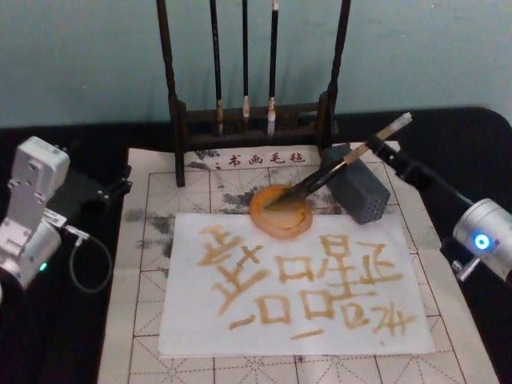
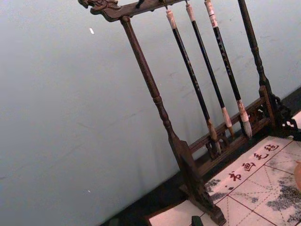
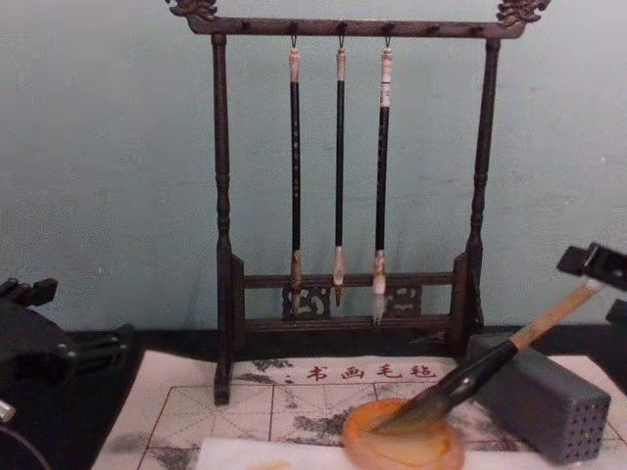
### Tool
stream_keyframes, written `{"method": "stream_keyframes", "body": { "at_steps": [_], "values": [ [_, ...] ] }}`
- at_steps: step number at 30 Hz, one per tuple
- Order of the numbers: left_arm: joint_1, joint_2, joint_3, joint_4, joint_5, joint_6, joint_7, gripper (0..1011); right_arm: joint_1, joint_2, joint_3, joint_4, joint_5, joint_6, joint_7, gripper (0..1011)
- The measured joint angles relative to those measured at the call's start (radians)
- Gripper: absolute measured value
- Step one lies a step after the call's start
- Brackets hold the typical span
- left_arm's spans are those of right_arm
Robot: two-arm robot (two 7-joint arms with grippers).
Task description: Pick up the brush from the inkstone, write on the paper, then place the brush back to its original position.
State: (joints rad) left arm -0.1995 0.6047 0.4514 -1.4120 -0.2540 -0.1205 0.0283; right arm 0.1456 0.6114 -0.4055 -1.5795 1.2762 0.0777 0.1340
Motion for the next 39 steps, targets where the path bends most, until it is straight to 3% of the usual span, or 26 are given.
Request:
{"method": "stream_keyframes", "body": {
  "at_steps": [2, 6, 9, 11, 12, 15, 31, 39],
  "values": [
    [0.000, 0.000, 0.000, 0.000, 0.000, 0.000, 0.000, 1001, -0.004, 0.006, -0.009, -0.003, -0.038, -0.017, 0.015, 1000],
    [0.000, 0.000, 0.000, 0.000, 0.000, 0.000, 0.000, 1001, -0.012, 0.033, -0.047, -0.010, -0.170, -0.063, 0.052, 1000],
    [0.000, 0.000, 0.000, 0.000, 0.000, 0.000, 0.000, 1001, -0.013, 0.047, -0.064, -0.011, -0.235, -0.083, 0.065, 1000],
    [0.000, 0.000, 0.000, 0.000, 0.000, 0.000, 0.000, 1001, -0.013, 0.064, -0.090, -0.011, -0.328, -0.114, 0.076, 1000],
    [0.000, 0.000, 0.000, 0.000, 0.000, 0.000, 0.000, 1001, -0.013, 0.064, -0.090, -0.011, -0.328, -0.114, 0.076, 1000],
    [0.000, 0.000, 0.000, 0.000, 0.000, 0.000, 0.000, 1001, -0.011, 0.081, -0.117, -0.008, -0.433, -0.147, 0.082, 1000],
    [0.000, 0.000, 0.000, 0.000, 0.000, 0.000, 0.000, 1001, 0.003, 0.089, -0.169, 0.037, -0.693, -0.200, 0.064, 1000],
    [0.000, 0.000, 0.000, 0.000, 0.000, 0.000, 0.000, 1001, 0.006, 0.082, -0.176, 0.055, -0.771, -0.218, 0.057, 1000]
  ]
}}
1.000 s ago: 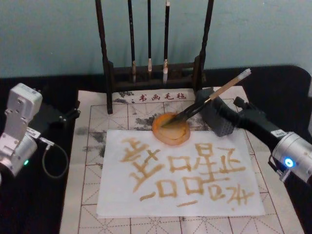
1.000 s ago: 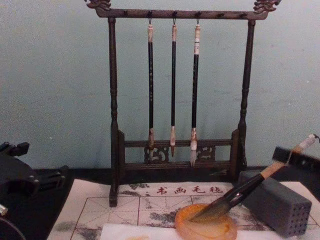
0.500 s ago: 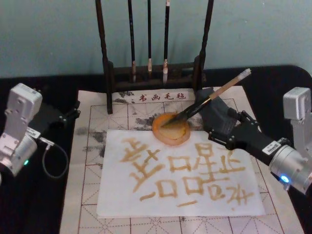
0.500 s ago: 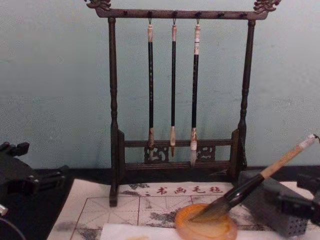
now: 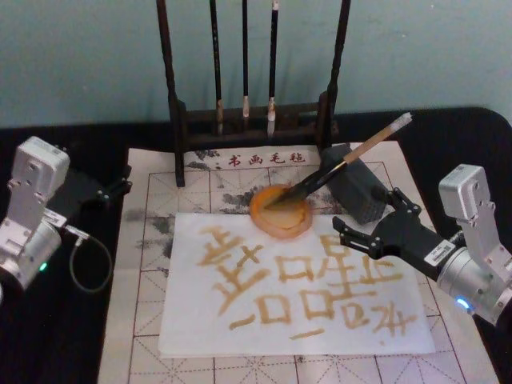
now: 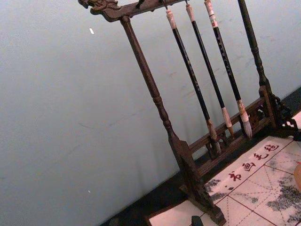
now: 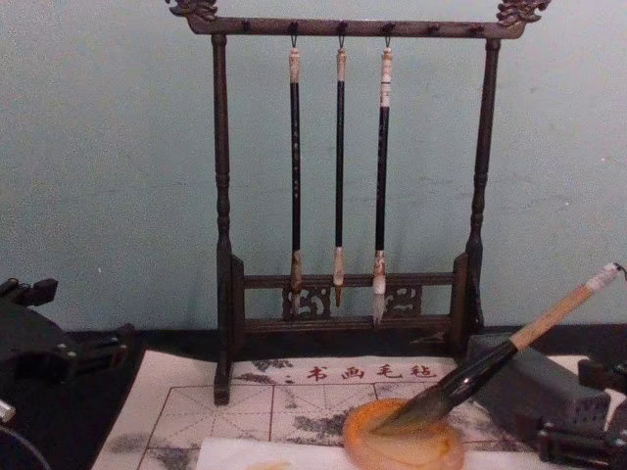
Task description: Pick up the brush from the inkstone, write on the paper, then place the brush back to its original position.
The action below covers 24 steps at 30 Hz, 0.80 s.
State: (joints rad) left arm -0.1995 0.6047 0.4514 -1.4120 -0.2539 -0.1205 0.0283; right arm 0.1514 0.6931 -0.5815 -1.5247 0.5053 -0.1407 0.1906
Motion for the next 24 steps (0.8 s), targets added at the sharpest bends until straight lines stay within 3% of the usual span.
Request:
{"method": "stream_keyframes", "body": {
  "at_steps": [5, 24],
  "values": [
    [0.000, 0.000, 0.000, 0.000, 0.000, 0.000, 0.000, 1001, 0.000, -0.007, 0.001, 0.006, -0.025, 0.001, 0.001, 1000],
    [0.000, 0.000, 0.000, 0.000, 0.000, 0.000, 0.000, 1001, 0.000, -0.005, 0.002, 0.006, -0.021, 0.003, 0.001, 1000]
  ]
}}
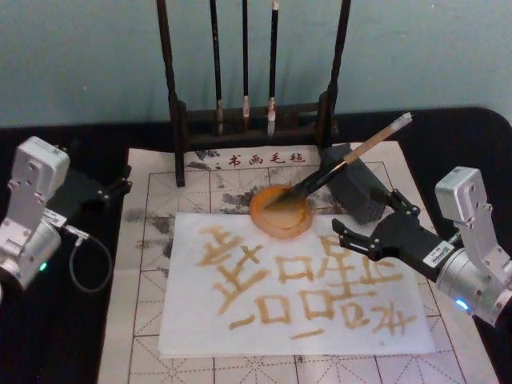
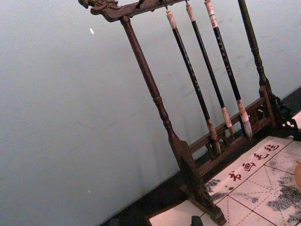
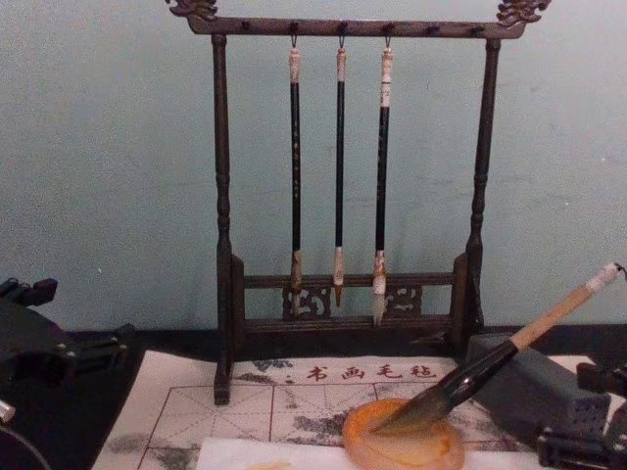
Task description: Pick up the brush from the inkstone, write on the paper, then place the brush back to its original position.
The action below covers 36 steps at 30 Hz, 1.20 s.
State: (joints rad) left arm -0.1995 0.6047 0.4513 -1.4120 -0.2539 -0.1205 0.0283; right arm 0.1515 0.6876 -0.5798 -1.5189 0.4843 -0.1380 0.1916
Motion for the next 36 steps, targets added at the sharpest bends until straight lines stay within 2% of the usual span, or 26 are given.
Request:
{"method": "stream_keyframes", "body": {
  "at_steps": [36],
  "values": [
    [0.000, 0.000, 0.000, 0.000, 0.000, 0.000, 0.000, 1001, 0.000, 0.001, 0.000, -0.002, 0.004, 0.000, 0.000, 1000]
  ]
}}
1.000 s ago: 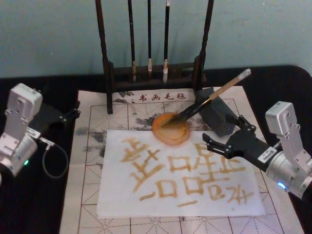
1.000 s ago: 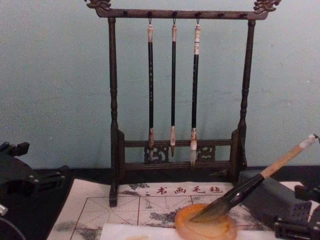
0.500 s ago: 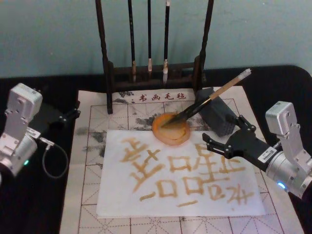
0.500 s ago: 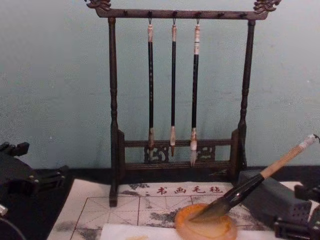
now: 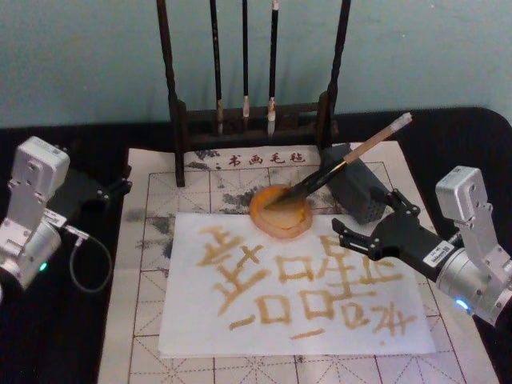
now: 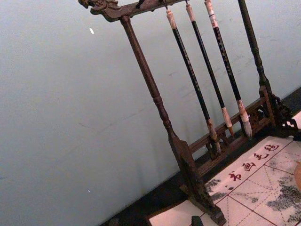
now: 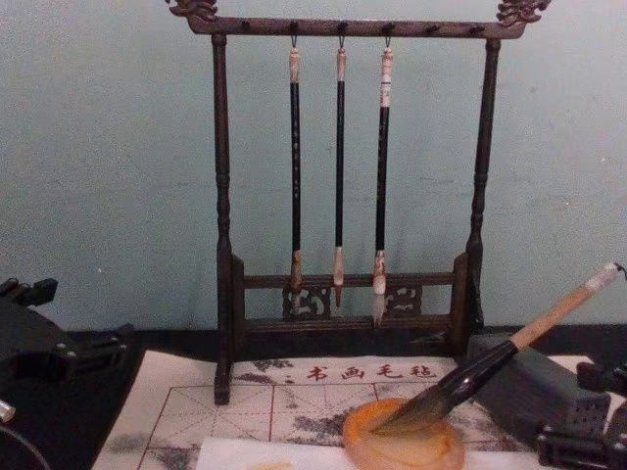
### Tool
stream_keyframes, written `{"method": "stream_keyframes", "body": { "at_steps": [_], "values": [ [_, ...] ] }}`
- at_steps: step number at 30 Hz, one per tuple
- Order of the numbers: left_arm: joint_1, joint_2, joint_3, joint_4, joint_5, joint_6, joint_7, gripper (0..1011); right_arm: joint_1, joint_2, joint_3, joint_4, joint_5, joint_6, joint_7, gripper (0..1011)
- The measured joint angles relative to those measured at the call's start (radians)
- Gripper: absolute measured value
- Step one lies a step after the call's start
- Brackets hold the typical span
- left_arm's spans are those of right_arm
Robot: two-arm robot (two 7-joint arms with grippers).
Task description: Pick up the brush from the inkstone, write on the paper, then place the brush back to its original position.
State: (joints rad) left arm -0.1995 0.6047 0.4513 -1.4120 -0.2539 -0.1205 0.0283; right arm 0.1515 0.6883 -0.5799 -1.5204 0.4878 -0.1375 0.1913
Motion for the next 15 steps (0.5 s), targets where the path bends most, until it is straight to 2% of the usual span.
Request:
{"method": "stream_keyframes", "body": {
  "at_steps": [15],
  "values": [
    [0.000, 0.000, 0.000, 0.000, 0.000, 0.000, 0.000, 1001, 0.000, 0.000, 0.000, 0.000, 0.000, 0.000, 0.000, 1000]
  ]
}}
